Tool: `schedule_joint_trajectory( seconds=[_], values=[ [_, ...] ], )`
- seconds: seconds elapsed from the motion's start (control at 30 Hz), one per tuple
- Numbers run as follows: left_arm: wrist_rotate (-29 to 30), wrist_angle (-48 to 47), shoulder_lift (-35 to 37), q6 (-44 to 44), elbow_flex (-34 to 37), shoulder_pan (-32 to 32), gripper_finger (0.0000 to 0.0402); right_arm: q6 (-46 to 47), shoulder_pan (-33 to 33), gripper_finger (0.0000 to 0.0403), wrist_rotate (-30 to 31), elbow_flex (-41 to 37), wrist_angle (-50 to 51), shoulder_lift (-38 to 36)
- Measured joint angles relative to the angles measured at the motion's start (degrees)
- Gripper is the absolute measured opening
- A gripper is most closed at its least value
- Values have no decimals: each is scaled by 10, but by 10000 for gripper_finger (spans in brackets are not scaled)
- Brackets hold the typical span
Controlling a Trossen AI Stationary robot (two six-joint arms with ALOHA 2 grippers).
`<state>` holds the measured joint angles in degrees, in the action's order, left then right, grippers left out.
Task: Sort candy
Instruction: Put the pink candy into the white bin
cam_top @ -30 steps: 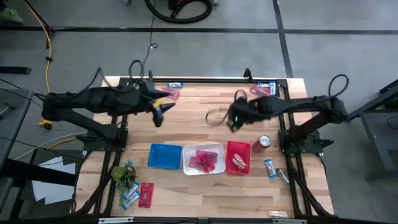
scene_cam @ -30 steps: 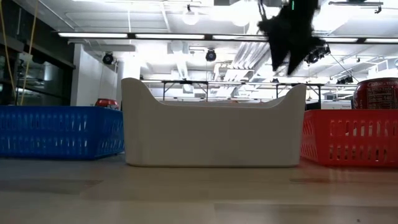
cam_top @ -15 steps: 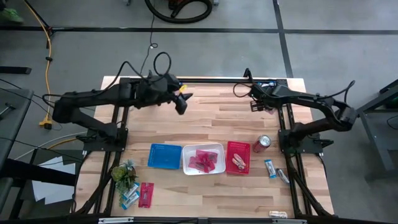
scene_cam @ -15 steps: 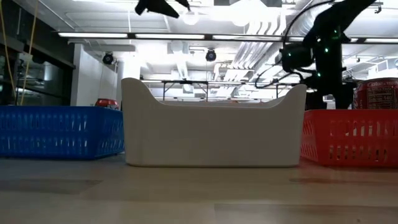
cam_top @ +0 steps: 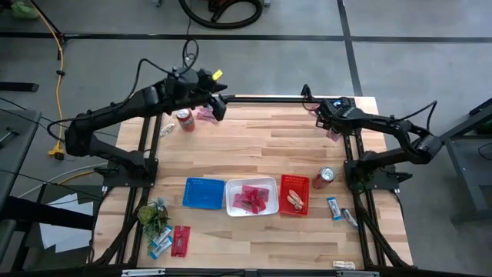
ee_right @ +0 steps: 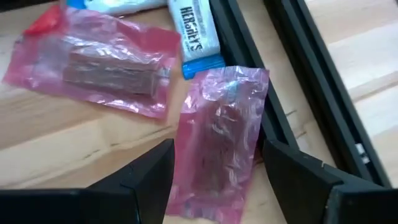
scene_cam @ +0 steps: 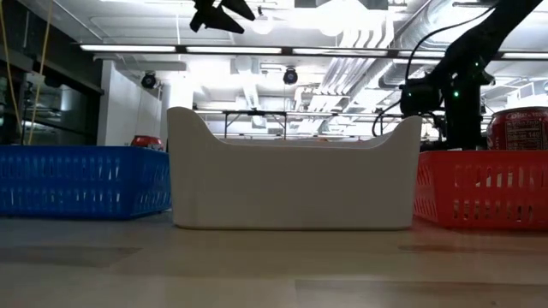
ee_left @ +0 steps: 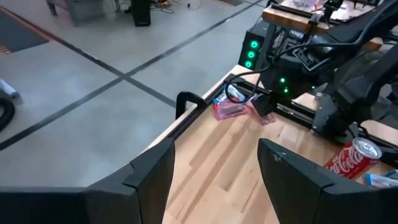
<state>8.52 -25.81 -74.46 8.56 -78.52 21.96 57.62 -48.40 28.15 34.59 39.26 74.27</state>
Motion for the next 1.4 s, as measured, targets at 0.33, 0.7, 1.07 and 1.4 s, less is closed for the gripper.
schedule_joint_trajectory(
  seconds=[0.33,0.7,1.07,1.4],
  values=[
    [-56,-1,11,-16,0,53,218,11,-21,240,-57,-29,-66,64],
    [-65,-9,76,-57,0,88,218,1,23,56,-77,-33,-74,75],
    [-65,-15,141,-67,0,99,218,-22,94,8,-108,-37,-69,-72],
    [-120,-16,135,-99,25,99,218,-81,213,3,-111,-36,-202,-228]
  ],
)
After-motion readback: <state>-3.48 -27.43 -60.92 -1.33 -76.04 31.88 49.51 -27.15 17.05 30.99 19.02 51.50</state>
